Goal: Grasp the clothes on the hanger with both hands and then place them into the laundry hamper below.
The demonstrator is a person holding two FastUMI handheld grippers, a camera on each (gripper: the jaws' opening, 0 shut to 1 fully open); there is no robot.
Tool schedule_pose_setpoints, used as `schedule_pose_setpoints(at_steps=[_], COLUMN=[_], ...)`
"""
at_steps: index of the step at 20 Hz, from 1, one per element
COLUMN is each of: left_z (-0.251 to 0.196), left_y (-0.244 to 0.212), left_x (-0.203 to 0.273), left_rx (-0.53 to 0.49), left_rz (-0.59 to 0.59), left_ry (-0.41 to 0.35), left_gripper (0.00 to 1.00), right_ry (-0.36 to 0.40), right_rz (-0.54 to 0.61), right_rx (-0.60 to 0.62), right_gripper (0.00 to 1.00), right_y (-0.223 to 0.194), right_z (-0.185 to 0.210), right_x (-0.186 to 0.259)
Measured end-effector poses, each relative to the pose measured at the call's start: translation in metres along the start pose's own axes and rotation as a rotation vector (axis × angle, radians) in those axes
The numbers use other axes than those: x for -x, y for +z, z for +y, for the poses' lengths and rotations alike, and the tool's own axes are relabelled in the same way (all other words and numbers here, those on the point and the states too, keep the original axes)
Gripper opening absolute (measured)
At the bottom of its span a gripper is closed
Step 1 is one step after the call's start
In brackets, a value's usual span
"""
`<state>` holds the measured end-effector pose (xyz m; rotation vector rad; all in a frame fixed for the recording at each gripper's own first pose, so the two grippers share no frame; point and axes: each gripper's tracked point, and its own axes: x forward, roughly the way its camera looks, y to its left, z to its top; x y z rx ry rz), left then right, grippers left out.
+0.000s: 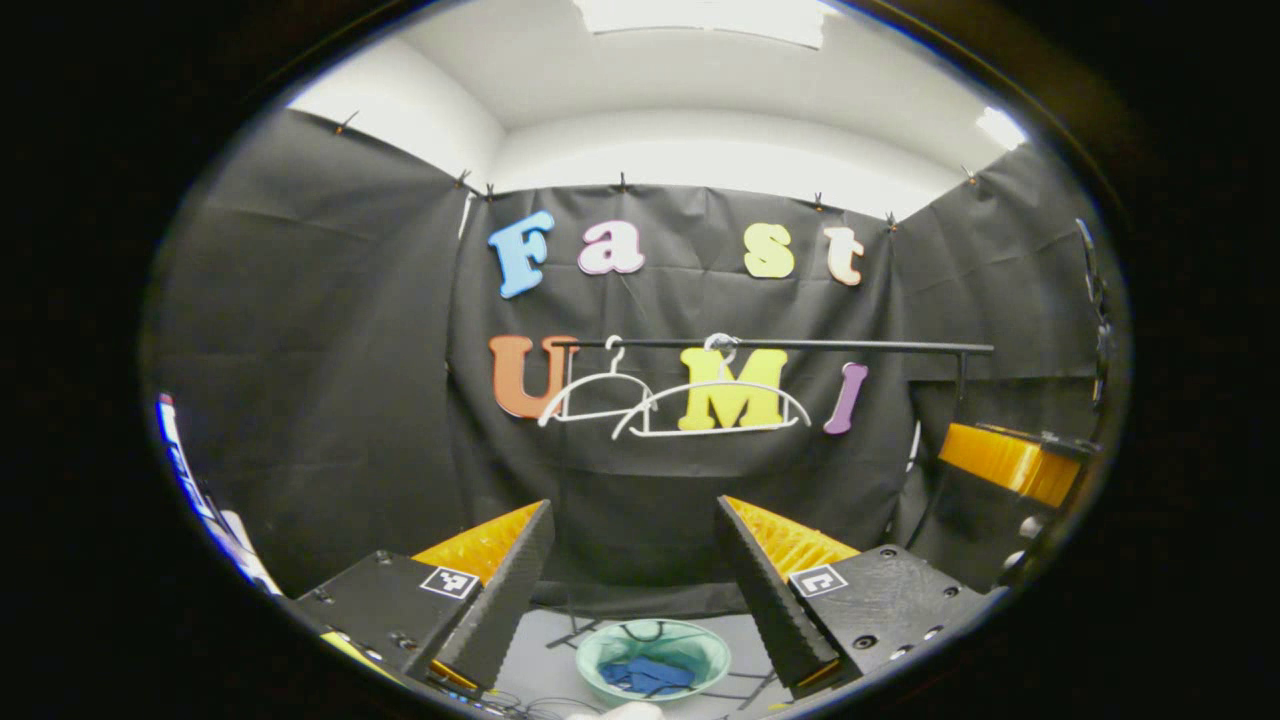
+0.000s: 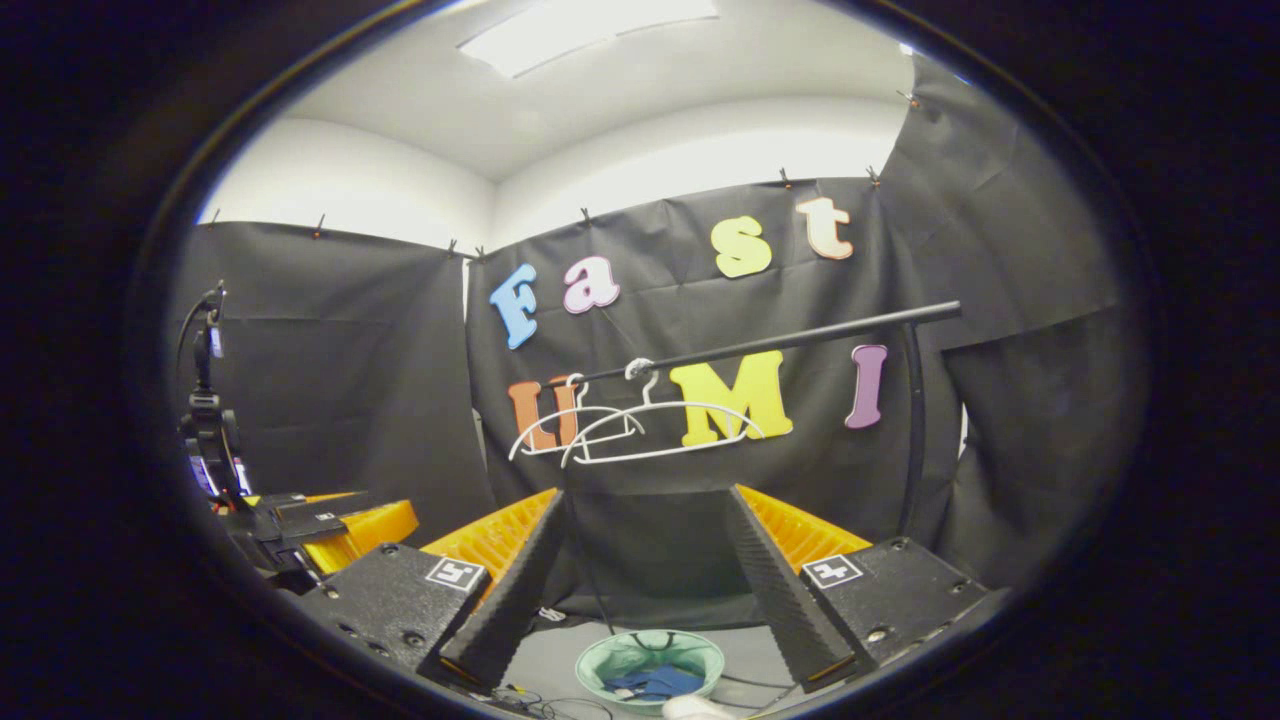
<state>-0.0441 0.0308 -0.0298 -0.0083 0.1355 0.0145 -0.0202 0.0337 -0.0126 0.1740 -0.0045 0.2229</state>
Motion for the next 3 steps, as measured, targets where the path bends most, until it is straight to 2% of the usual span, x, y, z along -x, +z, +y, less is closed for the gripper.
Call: schedule_pose_setpoints(at_steps=[3], left_z=[-0.004], left_y=[-0.008], left_x=[0.029], left_rx=[-0.008], left_rz=[0.023], left_ry=[0.047], left_gripper=[1.00], right_ry=[-0.007], right_rz=[0.034], right_rx=[0.030], right_gripper=[0.99], right_y=[-0.004], right_z=[-0.021], right_x=[0.027])
